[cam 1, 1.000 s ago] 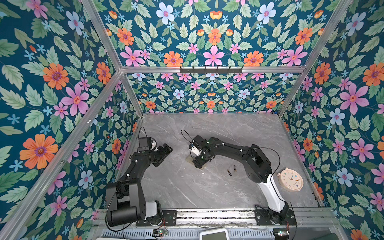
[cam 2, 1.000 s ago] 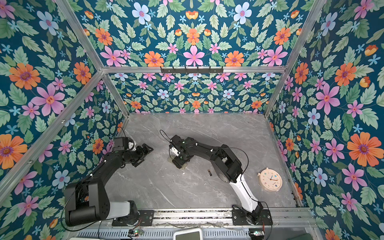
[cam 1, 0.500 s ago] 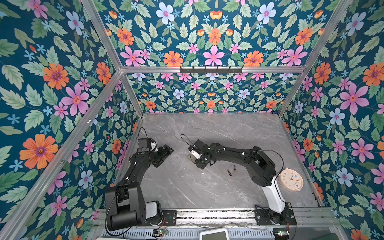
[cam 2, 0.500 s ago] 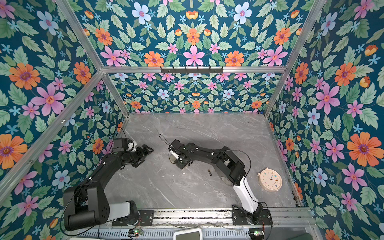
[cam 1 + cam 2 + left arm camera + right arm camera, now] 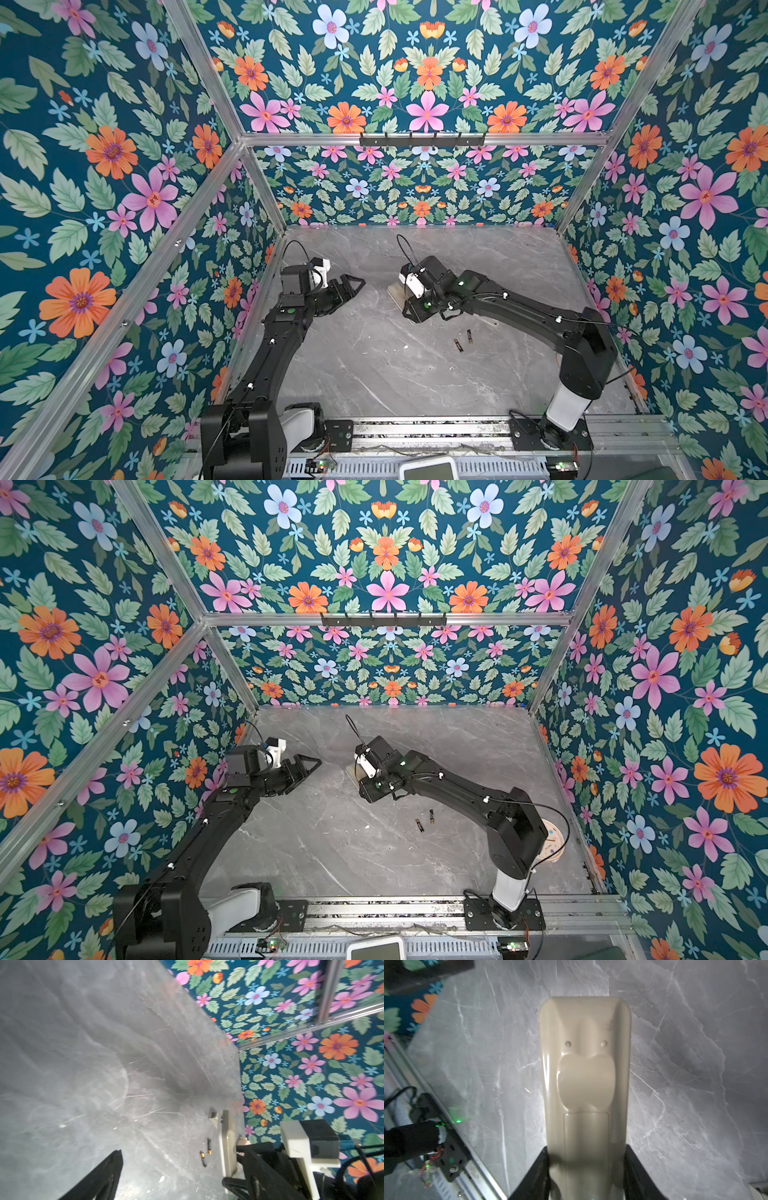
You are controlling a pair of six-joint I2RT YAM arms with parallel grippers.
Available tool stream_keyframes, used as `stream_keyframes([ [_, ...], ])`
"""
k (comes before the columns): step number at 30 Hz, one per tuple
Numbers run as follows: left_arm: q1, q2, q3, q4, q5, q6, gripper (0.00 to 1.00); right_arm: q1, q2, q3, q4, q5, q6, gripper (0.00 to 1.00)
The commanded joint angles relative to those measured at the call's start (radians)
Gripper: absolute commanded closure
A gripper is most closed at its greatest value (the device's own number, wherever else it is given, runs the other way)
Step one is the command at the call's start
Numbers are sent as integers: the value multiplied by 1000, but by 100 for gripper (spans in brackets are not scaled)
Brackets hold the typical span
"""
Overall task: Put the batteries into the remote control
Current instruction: 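Grasp the beige remote with the right gripper and lift it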
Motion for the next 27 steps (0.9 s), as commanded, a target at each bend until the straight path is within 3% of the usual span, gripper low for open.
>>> stream_keyframes([
  [1,-101,9,47,134,-70,-112,5,-1,-38,-7,26,6,65,89],
  [6,-234,54,68,296,-134,-238,6,-2,-109,-19,49,29,86,89],
  [16,-351,176,121,386,-204,-290,22,-2,-167,-61,61,65,104,89],
  [27,-439,216,116,403,-243,-309,34,-1,-178,-66,77,85,108,89],
])
